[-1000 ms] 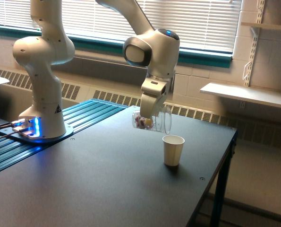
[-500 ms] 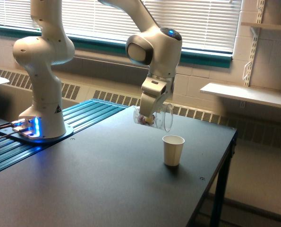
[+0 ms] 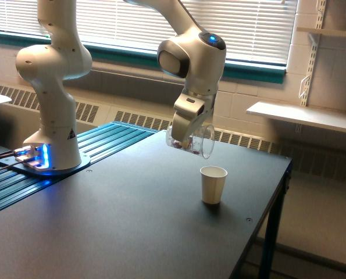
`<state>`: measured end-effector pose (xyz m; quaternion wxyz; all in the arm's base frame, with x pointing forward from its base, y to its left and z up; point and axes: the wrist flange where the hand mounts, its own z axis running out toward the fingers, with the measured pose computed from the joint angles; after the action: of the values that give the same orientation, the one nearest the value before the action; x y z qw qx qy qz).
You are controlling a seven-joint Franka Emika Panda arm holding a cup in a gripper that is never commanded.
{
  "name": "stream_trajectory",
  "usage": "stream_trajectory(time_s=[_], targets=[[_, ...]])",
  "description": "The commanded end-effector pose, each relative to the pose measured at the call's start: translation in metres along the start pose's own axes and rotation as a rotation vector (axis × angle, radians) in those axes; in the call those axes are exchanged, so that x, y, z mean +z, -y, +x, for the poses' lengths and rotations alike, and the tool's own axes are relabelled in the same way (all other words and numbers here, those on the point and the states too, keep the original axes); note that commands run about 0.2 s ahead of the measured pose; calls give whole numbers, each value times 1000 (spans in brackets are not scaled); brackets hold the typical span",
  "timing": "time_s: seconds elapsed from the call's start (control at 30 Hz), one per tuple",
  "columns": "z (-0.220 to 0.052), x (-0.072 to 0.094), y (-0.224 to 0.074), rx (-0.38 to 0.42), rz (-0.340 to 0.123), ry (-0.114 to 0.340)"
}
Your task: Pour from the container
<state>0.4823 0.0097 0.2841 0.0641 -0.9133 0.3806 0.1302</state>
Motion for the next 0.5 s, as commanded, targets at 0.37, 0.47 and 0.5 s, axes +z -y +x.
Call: stream_trajectory(time_s=[0.37,0.47,0.5], targets=[[13,4,1,45,34,81],[14,7,1,48,29,90],[14,8,1,49,25,94]])
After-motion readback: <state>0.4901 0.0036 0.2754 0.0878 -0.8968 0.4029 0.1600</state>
